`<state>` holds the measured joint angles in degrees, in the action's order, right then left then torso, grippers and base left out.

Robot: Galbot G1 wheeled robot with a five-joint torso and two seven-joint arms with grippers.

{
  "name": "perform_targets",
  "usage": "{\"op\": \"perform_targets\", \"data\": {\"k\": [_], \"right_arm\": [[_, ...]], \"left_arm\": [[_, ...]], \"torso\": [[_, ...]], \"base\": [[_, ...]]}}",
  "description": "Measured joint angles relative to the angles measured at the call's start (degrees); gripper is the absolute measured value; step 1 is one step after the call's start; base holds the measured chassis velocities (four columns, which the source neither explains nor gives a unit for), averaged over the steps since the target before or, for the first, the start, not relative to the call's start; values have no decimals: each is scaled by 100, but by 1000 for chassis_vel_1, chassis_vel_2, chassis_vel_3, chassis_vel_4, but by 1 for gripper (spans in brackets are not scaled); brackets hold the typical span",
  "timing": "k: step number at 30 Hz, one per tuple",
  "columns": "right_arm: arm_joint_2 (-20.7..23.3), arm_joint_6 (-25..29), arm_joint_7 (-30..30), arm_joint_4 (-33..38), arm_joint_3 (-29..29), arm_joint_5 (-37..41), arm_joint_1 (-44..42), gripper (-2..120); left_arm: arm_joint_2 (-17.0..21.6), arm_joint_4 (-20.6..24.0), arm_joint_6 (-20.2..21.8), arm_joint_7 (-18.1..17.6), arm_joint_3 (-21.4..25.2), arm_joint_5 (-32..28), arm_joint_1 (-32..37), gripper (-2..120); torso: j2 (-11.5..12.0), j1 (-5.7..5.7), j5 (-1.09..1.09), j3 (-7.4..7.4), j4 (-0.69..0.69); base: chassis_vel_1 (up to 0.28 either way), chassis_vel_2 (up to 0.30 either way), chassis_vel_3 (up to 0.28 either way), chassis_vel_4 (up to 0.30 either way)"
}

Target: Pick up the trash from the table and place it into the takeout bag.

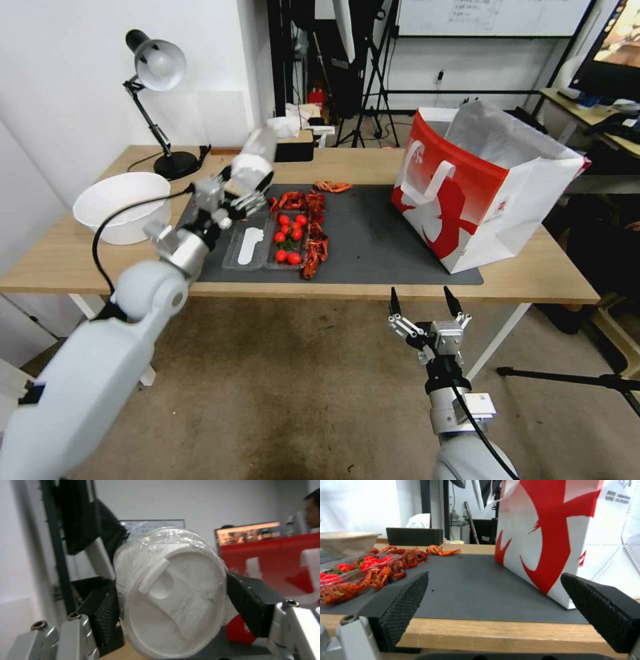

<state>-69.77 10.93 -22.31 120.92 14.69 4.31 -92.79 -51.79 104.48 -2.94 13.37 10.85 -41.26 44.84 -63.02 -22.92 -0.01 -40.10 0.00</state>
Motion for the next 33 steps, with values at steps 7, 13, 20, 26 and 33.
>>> {"op": "perform_targets", "data": {"k": [7, 13, 20, 26, 33], "right_arm": [[-57, 0, 0, 5, 61, -29, -26, 98], [-71, 0, 0, 5, 94, -35, -27, 98], [-91, 0, 0, -3, 131, -37, -24, 98], [-123, 0, -1, -19, 147, -45, -22, 98], [-182, 0, -1, -24, 162, -79, -20, 98]], "left_arm": [[-91, -340, -122, 318, -992, -694, -944, 71], [-310, -611, -210, 401, -1670, -1024, -1622, 71], [-757, -1086, -230, 420, -2361, -1237, -2471, 71], [-1114, -1464, -231, 421, -2847, -1356, -3040, 71], [-1813, -2139, -321, 427, -3540, -1464, -3926, 71]], "torso": [[0, 0, 1, 0, 1], [0, 0, 0, -1, -1], [0, 0, 0, -1, 0], [0, 0, 0, -1, 1], [-1, 0, -2, 0, -2]], "base": [[0, 0, 0, 0], [0, 0, 0, 0], [0, 0, 0, 0], [0, 0, 0, 0], [0, 0, 0, 0]]}}
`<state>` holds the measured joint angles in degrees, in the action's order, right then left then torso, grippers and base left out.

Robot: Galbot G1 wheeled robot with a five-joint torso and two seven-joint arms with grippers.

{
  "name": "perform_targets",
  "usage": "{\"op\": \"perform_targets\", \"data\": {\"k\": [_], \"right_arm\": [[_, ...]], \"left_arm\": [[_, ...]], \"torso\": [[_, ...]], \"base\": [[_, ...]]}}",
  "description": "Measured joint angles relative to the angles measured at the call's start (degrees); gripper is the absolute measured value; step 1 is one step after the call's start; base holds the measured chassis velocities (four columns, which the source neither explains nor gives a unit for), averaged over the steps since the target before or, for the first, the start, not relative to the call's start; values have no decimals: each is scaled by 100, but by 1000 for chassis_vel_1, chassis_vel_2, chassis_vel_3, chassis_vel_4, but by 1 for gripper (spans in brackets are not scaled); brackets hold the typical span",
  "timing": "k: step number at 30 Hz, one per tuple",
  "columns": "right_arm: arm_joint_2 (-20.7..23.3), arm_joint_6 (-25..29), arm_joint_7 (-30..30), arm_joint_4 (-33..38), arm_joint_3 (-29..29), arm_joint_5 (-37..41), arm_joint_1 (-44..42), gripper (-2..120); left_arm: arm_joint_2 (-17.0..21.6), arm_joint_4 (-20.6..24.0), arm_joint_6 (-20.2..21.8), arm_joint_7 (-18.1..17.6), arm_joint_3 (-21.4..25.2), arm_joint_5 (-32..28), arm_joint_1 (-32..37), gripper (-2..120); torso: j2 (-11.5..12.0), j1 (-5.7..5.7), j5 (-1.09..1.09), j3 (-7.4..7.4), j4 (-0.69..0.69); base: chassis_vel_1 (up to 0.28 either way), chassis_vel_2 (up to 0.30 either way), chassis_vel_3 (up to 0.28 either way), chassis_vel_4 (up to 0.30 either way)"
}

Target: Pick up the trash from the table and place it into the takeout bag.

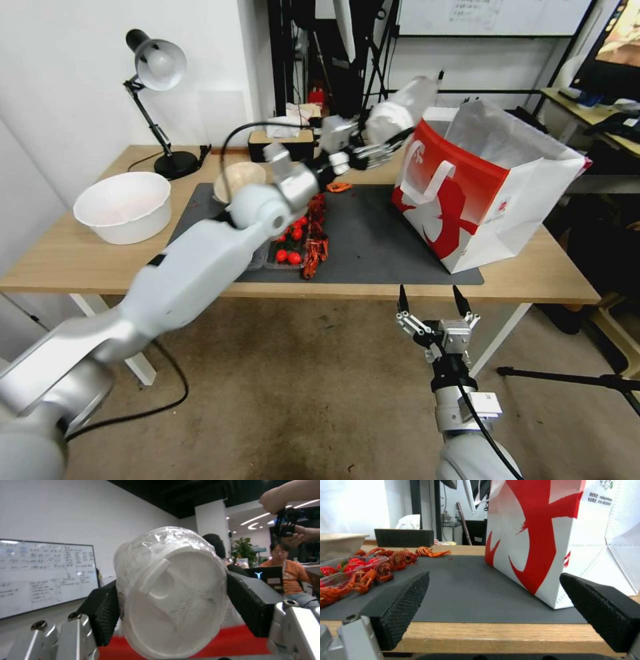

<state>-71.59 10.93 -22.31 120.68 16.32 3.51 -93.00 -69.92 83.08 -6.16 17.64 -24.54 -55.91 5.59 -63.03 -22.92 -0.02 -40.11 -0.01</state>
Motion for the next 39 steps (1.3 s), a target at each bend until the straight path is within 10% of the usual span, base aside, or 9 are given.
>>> {"op": "perform_targets", "data": {"k": [34, 39], "right_arm": [[-143, 40, -10, -2, 34, -38, -34, 100], [-136, 41, -18, 6, 52, -35, -33, 100]], "left_arm": [[-1685, -1897, -149, 197, -725, -67, -811, 71], [-1723, -1985, -150, 196, -724, -55, -814, 89]], "torso": [[0, 0, 2, 0, 2], [0, 1, 2, 0, 1]], "base": [[0, 0, 0, 0], [0, 0, 0, 0]]}}
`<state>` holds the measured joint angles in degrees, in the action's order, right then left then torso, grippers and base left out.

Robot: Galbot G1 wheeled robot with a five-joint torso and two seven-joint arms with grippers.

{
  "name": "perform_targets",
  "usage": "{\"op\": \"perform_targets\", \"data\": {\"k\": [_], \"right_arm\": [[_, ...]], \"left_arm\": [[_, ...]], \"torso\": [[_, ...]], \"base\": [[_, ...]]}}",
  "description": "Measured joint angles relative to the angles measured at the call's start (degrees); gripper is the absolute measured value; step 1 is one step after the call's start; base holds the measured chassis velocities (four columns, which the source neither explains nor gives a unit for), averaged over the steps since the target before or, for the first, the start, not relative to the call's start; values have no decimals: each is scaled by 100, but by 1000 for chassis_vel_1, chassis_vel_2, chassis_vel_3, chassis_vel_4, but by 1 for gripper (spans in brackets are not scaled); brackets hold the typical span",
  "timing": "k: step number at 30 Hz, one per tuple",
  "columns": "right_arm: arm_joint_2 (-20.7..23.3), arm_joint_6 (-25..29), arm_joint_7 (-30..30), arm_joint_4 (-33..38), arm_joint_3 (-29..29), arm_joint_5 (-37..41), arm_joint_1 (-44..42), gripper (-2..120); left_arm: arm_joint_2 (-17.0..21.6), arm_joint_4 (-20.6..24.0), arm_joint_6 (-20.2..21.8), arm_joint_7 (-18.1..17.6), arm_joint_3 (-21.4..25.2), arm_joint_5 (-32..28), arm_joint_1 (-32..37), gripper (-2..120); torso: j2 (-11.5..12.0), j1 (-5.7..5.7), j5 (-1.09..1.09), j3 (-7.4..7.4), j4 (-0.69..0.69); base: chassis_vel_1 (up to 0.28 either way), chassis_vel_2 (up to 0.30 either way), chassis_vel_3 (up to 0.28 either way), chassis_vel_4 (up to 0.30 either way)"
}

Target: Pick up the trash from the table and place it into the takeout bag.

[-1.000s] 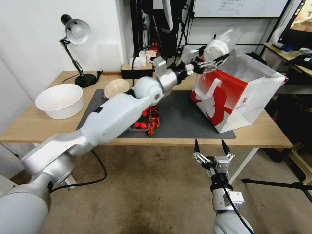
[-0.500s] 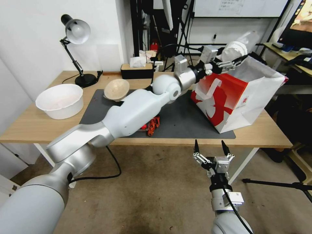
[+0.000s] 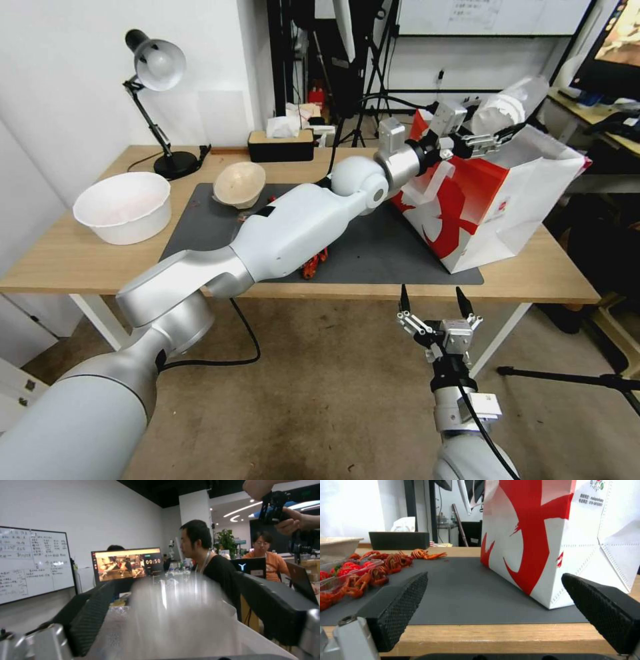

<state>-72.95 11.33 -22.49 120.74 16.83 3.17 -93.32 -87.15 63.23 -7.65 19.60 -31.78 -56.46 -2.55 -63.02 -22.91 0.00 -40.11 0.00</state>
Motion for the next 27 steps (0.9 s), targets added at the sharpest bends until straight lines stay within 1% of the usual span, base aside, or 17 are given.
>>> {"op": "perform_targets", "data": {"k": [1, 3, 13, 15, 16, 18, 20, 21, 25, 26, 27], "right_arm": [[5, 0, -2, 11, 5, 4, -2, 100], [7, 0, -2, 12, 6, 5, -3, 100], [11, 0, -3, 12, 2, 8, -4, 100], [12, -4, -3, 9, -5, 8, 8, 100], [12, -6, -2, -1, -16, 8, 17, 100], [12, -7, -2, -7, -22, 8, 19, 100], [10, -12, 0, -15, -38, 6, 26, 100], [10, -12, 0, -15, -38, 6, 26, 100], [22, -28, 4, -5, -45, -5, 22, 100], [22, -28, 4, -5, -45, -5, 22, 100], [38, -36, 5, 5, -49, -7, 18, 100]], "left_arm": [[15, -4, 0, -1, 6, 3, 0, 97], [32, -1, 1, -3, 20, 4, 0, 99], [130, 77, 10, -36, 116, 11, 60, 100], [204, 185, 13, -122, 216, 19, 119, 100], [300, 316, 20, -202, 306, 26, 171, 100], [350, 375, 26, -237, 341, 31, 193, 100], [587, 599, 59, -352, 503, 63, 279, 100], [587, 599, 59, -352, 503, 63, 279, 100], [970, 885, 90, -471, 781, 136, 422, 100], [970, 885, 90, -471, 781, 136, 422, 100], [1148, 1012, 103, -514, 941, 165, 499, 100]], "torso": [[0, 0, 0, 0, 0], [0, 0, 0, 0, 0], [0, 0, 1, 0, -1], [0, 0, 1, 0, -1], [0, 0, 1, 0, -1], [0, 0, 1, 0, 0], [0, 0, 1, 0, 0], [0, 0, 1, 0, 0], [0, 0, 2, 0, 0], [0, 0, 2, 0, 0], [0, 0, 2, 0, -1]], "base": [[0, 0, 0, 0], [0, 0, 0, 0], [0, 0, 0, 0], [0, 0, 0, 0], [0, 0, 0, 0], [0, 0, 0, 0], [0, 0, 0, 0], [0, 0, 0, 0], [0, 0, 0, 0], [0, 0, 0, 0], [0, 0, 0, 0]]}}
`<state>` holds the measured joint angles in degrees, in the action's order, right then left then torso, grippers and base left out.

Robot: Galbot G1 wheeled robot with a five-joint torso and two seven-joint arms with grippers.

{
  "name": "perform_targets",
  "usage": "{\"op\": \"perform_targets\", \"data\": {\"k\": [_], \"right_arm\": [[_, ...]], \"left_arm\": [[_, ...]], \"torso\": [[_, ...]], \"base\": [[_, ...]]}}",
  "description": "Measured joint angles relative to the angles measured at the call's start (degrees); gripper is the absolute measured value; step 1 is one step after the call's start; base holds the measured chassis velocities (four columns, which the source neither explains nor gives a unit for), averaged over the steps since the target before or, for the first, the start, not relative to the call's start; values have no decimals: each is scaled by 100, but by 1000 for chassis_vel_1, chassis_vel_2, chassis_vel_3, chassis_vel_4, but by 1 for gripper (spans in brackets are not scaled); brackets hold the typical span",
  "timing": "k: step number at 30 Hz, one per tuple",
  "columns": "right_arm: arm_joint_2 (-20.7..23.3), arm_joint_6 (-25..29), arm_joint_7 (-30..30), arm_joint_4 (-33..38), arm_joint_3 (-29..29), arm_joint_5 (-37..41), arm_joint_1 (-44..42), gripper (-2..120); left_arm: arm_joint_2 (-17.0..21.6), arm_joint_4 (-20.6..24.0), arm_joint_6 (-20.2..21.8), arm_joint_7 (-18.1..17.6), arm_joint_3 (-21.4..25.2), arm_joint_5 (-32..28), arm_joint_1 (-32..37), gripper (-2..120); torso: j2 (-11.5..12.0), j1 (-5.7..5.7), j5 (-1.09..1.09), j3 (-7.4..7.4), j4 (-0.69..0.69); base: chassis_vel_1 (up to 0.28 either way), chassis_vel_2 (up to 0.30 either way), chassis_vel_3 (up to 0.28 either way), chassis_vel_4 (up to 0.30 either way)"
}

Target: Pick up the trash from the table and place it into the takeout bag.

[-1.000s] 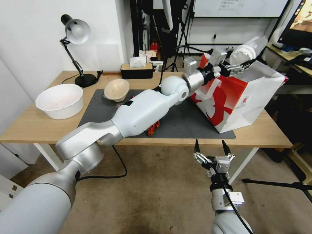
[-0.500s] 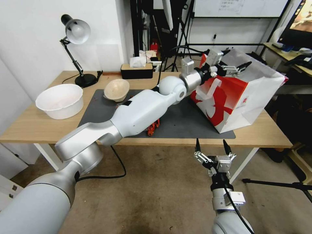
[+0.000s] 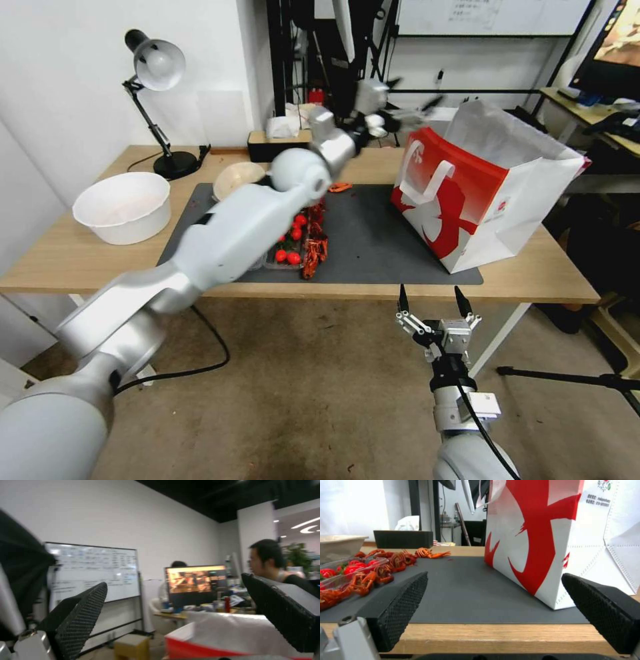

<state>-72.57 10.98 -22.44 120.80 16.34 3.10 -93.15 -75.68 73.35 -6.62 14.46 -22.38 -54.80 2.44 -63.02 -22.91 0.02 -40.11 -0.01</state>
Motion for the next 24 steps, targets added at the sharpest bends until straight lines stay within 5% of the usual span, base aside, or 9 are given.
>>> {"op": "perform_targets", "data": {"k": [10, 14, 18, 24], "right_arm": [[71, -24, 5, 16, -95, -26, -13, 100], [134, -33, 5, -23, -131, -25, 28, 100], [142, -33, 4, -39, -151, -24, 35, 100], [119, -30, 3, -41, -181, -25, 36, 100]], "left_arm": [[1562, 1092, 188, -246, 1331, 219, 1101, 100], [2446, 1819, 342, -472, 2334, 503, 2231, 100], [2859, 2362, 373, -809, 2967, 756, 3130, 100], [2969, 3073, 385, -1307, 3749, 1040, 4232, 100]], "torso": [[0, 0, 1, 1, 1], [0, 0, -2, 1, 1], [-1, 0, 0, 1, 3], [-1, 0, -1, 1, -1]], "base": [[0, 0, 0, 0], [0, 0, 0, 0], [0, 0, 0, 0], [0, 0, 0, 0]]}}
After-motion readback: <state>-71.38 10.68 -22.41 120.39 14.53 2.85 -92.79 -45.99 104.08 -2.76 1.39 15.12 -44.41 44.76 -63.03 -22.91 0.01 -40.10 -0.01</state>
